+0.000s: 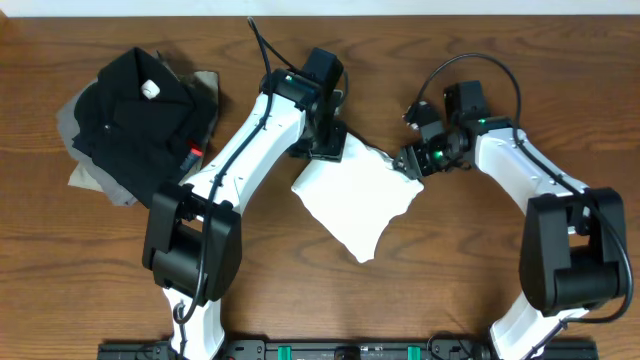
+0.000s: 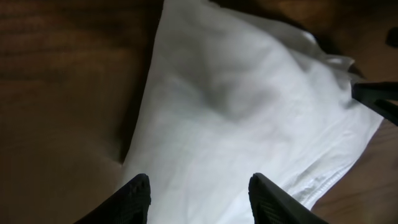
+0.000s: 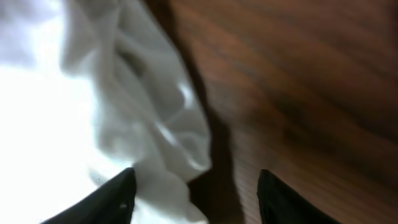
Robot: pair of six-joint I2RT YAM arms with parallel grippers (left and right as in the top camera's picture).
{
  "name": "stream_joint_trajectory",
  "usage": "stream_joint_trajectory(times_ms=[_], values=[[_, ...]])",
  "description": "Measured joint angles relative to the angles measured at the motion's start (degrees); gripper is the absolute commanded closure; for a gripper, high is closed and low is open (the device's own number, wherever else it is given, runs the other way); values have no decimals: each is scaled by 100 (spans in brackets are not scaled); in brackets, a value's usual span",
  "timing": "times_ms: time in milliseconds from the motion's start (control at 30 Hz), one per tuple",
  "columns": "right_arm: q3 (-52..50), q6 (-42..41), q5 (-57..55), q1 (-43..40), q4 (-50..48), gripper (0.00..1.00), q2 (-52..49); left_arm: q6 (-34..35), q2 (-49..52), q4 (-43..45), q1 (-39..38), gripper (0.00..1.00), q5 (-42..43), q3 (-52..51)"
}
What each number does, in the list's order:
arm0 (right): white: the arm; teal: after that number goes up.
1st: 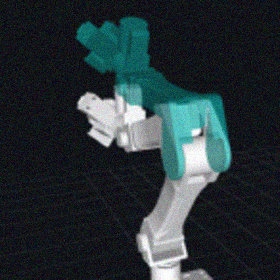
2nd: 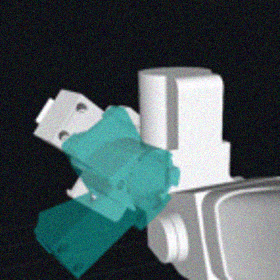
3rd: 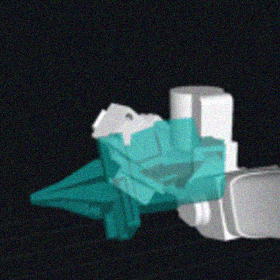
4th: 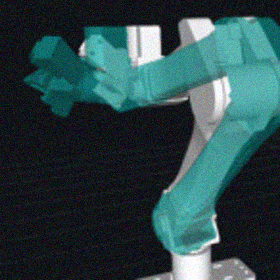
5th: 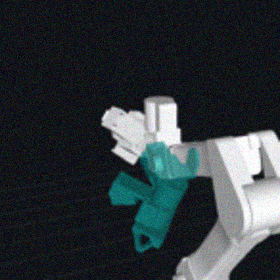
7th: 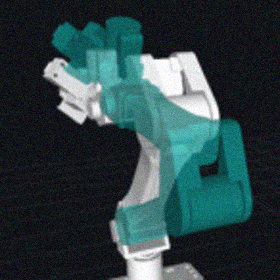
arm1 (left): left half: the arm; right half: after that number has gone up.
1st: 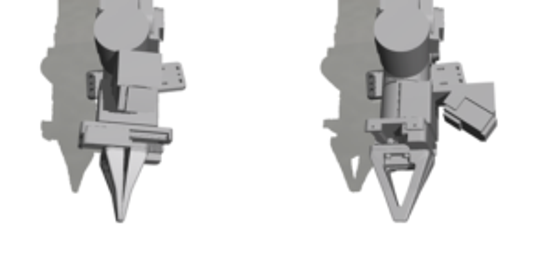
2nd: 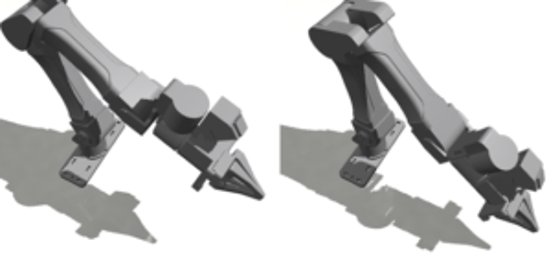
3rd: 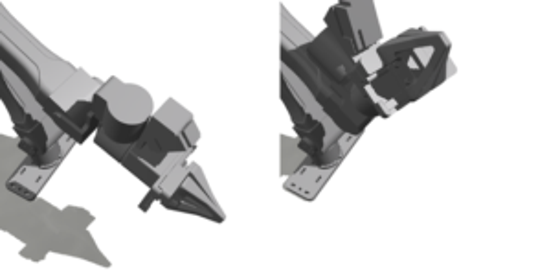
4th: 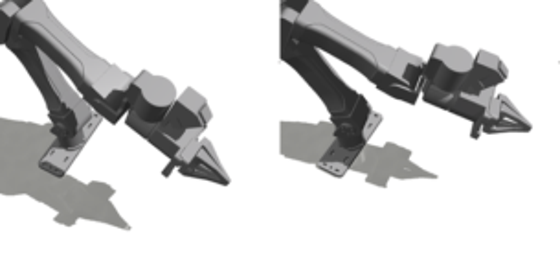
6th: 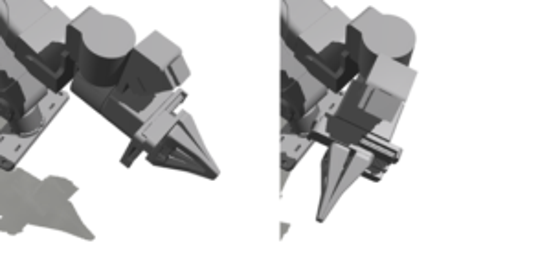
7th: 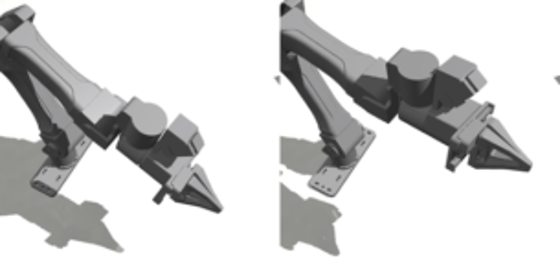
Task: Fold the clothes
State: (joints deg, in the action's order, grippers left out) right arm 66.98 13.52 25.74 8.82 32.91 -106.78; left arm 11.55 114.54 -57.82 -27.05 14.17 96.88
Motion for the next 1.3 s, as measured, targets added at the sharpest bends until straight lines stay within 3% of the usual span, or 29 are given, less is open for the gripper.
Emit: stream_joint_trajectory(times_ms=[167, 267, 333, 400, 500, 1300], values=[[0, 501, 557, 63, 247, 49, 0, -90, 0, -7, 0, 47, 0, 0], [0, 728, 728, 175, 409, 41, 0, -109, 0, -7, 0, 47, 0, 0], [0, 857, 761, 247, 463, 57, 0, -109, 0, -7, 0, 47, -2, 0], [0, 946, 750, 304, 461, 82, 0, -109, 0, -7, 0, 47, -2, 0], [0, 997, 745, 317, 466, 99, 0, -109, 0, -7, 0, 47, 0, 0], [155, 1191, 984, 442, -260, 99, 686, -111, 0, 22, 0, 46, -107, 0]])
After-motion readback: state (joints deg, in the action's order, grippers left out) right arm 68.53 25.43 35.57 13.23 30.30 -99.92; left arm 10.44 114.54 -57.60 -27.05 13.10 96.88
